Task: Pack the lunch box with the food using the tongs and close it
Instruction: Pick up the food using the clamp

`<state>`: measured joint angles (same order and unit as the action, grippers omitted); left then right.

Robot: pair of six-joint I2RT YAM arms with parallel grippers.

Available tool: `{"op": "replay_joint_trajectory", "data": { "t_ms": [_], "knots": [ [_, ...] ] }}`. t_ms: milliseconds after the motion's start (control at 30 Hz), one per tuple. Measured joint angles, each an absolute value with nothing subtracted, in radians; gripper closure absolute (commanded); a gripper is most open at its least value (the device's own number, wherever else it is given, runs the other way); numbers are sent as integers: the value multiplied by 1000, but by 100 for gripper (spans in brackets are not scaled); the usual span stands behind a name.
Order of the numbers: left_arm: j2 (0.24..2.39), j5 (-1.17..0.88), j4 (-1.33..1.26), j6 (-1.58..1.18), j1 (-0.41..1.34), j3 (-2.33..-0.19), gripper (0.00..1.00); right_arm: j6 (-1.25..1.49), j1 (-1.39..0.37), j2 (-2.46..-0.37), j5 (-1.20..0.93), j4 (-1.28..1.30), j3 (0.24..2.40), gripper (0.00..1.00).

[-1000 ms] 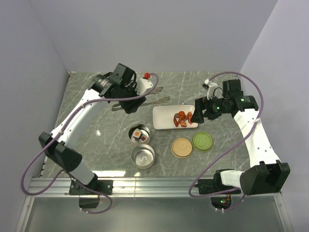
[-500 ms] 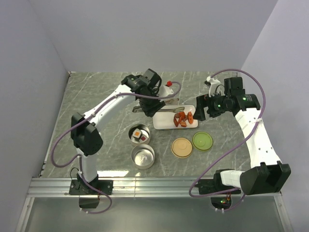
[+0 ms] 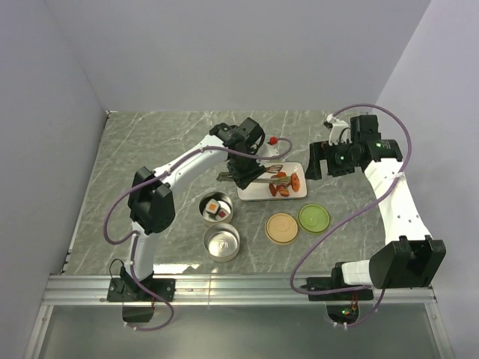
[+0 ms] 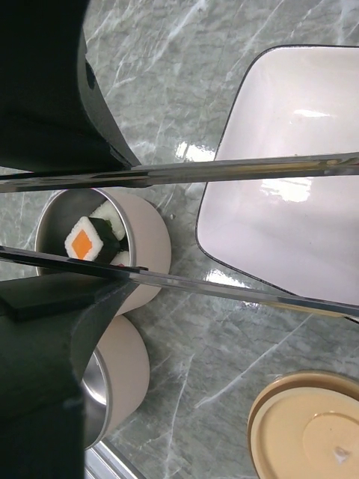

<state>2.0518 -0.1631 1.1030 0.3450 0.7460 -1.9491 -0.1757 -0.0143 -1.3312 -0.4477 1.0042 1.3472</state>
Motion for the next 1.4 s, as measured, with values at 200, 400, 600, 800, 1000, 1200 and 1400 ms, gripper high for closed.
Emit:
{"op": "replay_joint_trajectory", "data": {
  "t_ms": [200, 400, 600, 800, 1000, 1200, 1400],
  "knots": [
    [2074, -158, 1101, 340, 745, -1949, 47, -172, 7, -1332, -458, 1002, 1360, 0],
    [2103, -155, 1098, 331, 745, -1960, 46, -172, 23, -1332, -465, 1002, 1360, 0],
    [2133, -141, 1089, 328, 745, -1990, 46, -173, 24, -1332, -479, 1002, 1360, 0],
    [2177, -121, 1077, 328, 745, -2011, 47, -173, 25, -1332, -501, 1003, 1360, 0],
    [2204, -109, 1077, 332, 747, -2020, 52, -173, 26, -1332, -510, 1003, 1360, 0],
    [2206, -102, 1074, 338, 749, -2026, 59, -173, 27, -1333, -517, 1003, 1362, 0],
    [2204, -93, 1073, 339, 749, -2026, 62, -173, 27, -1343, -521, 1003, 1362, 0]
  ]
}}
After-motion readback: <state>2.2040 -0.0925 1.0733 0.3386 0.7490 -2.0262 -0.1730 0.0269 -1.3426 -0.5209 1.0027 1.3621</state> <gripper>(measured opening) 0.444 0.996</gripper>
